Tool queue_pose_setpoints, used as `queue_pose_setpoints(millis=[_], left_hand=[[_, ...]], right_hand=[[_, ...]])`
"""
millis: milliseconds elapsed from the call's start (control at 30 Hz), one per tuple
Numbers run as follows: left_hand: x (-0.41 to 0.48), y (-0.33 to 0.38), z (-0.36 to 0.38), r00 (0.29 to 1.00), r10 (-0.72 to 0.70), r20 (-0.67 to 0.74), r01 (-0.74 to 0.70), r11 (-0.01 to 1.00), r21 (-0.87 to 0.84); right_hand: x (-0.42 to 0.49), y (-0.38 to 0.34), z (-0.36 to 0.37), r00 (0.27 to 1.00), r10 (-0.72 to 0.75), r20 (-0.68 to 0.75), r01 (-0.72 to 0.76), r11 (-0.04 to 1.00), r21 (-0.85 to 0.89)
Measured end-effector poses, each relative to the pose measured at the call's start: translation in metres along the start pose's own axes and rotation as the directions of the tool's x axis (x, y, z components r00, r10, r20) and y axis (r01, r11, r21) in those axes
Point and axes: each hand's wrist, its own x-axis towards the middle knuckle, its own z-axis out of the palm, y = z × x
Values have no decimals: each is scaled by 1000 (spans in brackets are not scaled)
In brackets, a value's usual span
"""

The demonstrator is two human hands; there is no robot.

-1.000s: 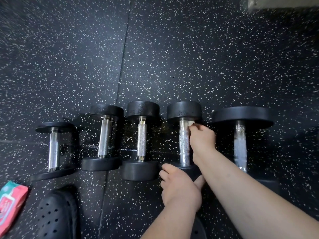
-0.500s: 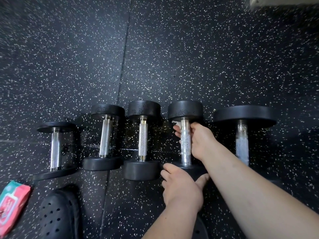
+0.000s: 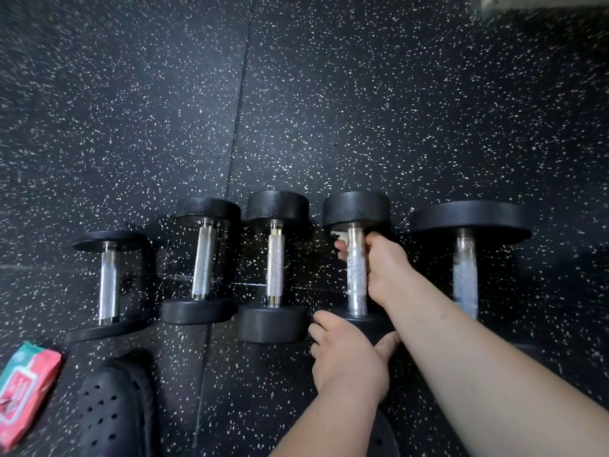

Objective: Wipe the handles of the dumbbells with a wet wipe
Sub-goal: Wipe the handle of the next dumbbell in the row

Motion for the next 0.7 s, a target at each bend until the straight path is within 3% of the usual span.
queue_pose_setpoints(millis=[100,200,267,367,500,600,667,700], left_hand=[[0,0,-1,1000,-10,7,10,1000,-9],[0,1,0,1000,-7,0,7,1000,-5],[0,1,0,1000,-6,-5,6,1000,6],[0,1,0,1000,-3,-3,3,1000,8],[0,1,1,1000,-8,2,8,1000,4],[2,0,1,1000,-1,-6,1,1000,18],[2,-1,1,1000,2,-7,-2,1000,23],[2,-1,1,1000,0,-8,0,1000,23]], right_hand=[[-5,-5,-5,999,-13,30,16,995,-97],[-14,-2,-6,977,-188,-101,165,965,-202],[-20,3,-10,903,-385,-191,289,873,-393],[-28,6,-16,790,-591,-160,398,694,-600],[-42,8,-17,688,-722,-75,478,528,-702],[-45,16,-11,613,-789,32,480,341,-808],[-43,19,-9,596,-803,31,464,312,-829],[-41,19,-9,595,-804,-2,468,348,-812]])
